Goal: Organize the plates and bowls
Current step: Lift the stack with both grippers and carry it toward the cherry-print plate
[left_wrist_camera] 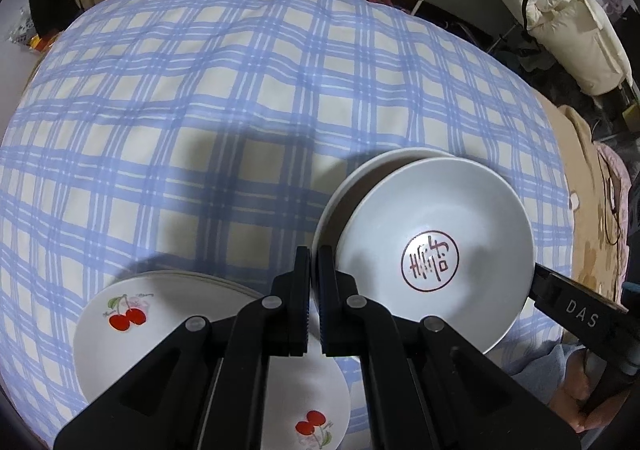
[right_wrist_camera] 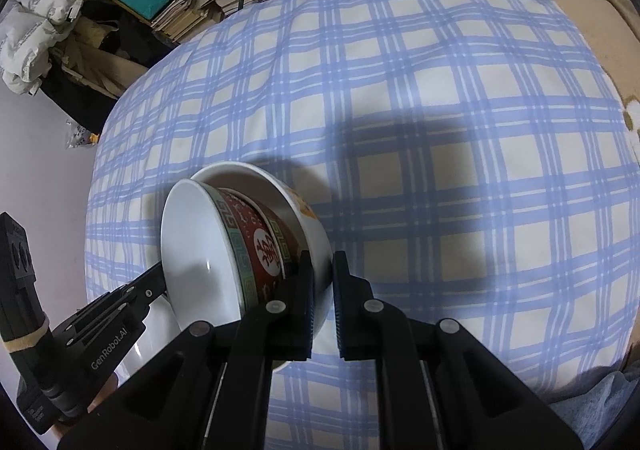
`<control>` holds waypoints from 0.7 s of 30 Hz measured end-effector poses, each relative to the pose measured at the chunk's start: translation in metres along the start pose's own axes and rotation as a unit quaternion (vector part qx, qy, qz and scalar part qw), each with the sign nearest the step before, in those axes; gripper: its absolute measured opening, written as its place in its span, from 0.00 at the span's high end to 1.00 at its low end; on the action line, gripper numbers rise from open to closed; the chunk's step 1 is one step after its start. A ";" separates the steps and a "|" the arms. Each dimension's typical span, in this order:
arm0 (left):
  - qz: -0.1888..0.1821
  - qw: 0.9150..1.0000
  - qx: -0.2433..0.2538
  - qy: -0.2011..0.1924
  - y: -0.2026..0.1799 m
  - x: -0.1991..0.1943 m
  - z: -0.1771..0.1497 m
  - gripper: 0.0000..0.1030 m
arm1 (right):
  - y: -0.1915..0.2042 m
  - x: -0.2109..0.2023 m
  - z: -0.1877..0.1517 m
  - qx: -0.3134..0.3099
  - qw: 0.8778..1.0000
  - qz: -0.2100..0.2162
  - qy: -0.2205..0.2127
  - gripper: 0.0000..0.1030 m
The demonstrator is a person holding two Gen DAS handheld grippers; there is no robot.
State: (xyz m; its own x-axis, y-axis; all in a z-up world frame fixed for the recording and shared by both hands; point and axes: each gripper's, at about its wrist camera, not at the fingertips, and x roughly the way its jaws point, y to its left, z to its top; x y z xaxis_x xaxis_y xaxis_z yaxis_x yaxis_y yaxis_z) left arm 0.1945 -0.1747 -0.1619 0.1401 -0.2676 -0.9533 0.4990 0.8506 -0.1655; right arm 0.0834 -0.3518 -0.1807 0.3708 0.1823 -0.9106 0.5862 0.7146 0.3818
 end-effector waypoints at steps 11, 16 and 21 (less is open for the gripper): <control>0.021 0.999 0.041 -0.014 -0.013 -0.012 0.000 0.98 | 0.005 -0.007 0.001 -0.023 1.000 -0.008 -0.019 0.88; 0.031 0.998 0.042 -0.024 -0.014 -0.023 0.002 0.98 | 0.003 -0.011 0.002 -0.018 1.000 0.003 -0.019 0.89; 0.045 0.997 0.042 -0.037 -0.008 -0.038 0.001 0.98 | 0.014 -0.017 -0.002 -0.033 0.999 0.019 -0.031 0.89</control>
State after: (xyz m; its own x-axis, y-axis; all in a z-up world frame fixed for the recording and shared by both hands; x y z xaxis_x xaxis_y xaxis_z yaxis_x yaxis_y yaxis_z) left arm 0.1866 -0.1719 -0.1243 0.2496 -0.2270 -0.9414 0.5514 0.8325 -0.0545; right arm 0.0840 -0.3438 -0.1605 0.4366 0.1699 -0.8835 0.5224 0.7517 0.4026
